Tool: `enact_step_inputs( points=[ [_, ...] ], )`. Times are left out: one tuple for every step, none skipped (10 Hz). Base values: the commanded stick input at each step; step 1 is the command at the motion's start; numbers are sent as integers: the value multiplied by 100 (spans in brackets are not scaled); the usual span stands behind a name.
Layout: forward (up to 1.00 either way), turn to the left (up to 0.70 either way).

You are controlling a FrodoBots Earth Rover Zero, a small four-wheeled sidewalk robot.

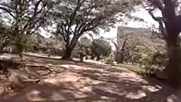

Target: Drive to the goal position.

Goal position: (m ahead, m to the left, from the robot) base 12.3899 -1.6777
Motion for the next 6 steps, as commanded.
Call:
enact_step_inputs(
  points=[
    [70,-13],
    [70,-30],
    [70,-35],
    [70,-35],
    [70,-35],
    [70,-35]
  ],
)
